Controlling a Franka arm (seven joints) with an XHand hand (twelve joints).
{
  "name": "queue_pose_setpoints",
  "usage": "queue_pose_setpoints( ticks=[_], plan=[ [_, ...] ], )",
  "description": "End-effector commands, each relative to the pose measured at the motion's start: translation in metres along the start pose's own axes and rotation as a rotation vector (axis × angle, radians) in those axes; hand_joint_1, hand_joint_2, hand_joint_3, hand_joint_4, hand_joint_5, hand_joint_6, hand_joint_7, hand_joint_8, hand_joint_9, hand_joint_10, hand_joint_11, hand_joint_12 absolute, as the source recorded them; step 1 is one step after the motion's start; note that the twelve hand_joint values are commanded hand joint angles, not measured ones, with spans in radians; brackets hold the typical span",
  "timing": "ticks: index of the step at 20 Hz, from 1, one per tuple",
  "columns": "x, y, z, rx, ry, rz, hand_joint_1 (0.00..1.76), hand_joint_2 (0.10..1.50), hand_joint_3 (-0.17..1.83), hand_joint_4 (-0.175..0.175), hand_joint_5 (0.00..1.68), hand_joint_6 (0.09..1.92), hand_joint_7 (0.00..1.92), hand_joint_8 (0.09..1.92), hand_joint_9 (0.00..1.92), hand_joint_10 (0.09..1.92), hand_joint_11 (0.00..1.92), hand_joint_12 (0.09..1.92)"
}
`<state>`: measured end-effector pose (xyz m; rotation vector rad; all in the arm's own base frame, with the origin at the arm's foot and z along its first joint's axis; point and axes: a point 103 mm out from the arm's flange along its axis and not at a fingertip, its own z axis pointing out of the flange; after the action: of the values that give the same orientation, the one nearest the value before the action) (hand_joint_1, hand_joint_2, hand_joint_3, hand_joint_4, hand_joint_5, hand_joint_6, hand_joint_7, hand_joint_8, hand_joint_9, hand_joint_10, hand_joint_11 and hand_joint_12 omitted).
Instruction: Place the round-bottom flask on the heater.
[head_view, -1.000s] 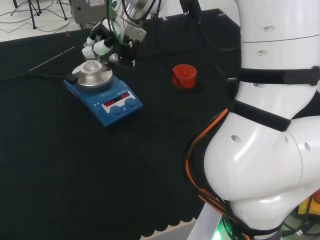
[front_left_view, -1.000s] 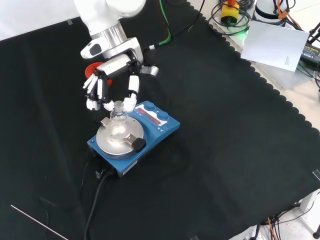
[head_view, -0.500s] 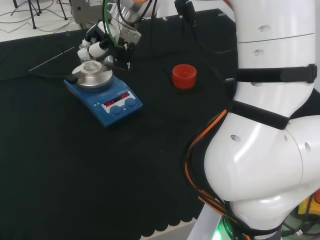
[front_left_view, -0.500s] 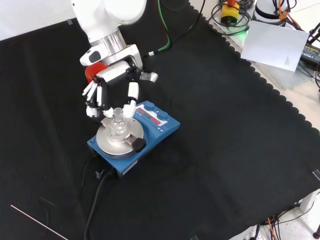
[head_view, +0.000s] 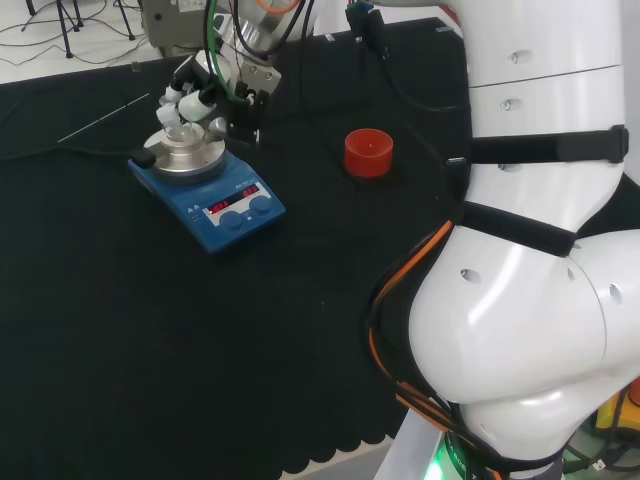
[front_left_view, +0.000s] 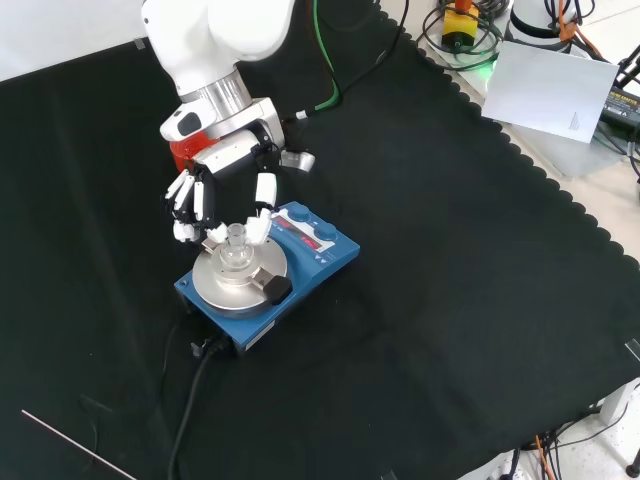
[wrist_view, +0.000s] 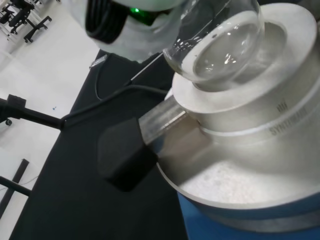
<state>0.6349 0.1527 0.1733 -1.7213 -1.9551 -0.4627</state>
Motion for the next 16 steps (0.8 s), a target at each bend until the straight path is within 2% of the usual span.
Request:
queue_pose_setpoints(
  ticks=[1, 8, 11, 13, 14, 16],
  plan=[
    [-0.0061, -0.0011, 0.0030, 0.009, -0.010, 0.012, 1.10, 0.72, 0.59, 0.175, 1.21, 0.76, 0.56, 0.56, 0.72, 0.54, 0.30, 1.33],
    [-0.0084, 0.0000, 0.0062, 0.012, 0.006, 0.022, 1.10, 0.73, 0.58, 0.175, 1.20, 0.76, 0.56, 0.56, 0.72, 0.53, 0.30, 1.33],
    [-0.0097, -0.0005, 0.0058, 0.008, 0.005, 0.008, 1.07, 0.82, 0.45, 0.175, 1.13, 0.83, 0.52, 0.56, 0.69, 0.54, 0.25, 1.34],
    [-0.0098, -0.0017, 0.0040, 0.005, 0.019, -0.002, 0.96, 0.75, 0.48, 0.066, 0.95, 0.83, 0.48, 0.57, 0.64, 0.57, 0.21, 1.35],
    [-0.0092, -0.0021, 0.0032, 0.013, 0.021, -0.001, 0.91, 0.70, 0.52, 0.030, 0.83, 0.82, 0.44, 0.57, 0.61, 0.58, 0.18, 1.36],
    [-0.0083, -0.0035, 0.0018, 0.031, 0.018, -0.002, 0.81, 0.64, 0.54, 0.005, 0.60, 0.75, 0.32, 0.58, 0.48, 0.62, 0.09, 1.39]
  ],
)
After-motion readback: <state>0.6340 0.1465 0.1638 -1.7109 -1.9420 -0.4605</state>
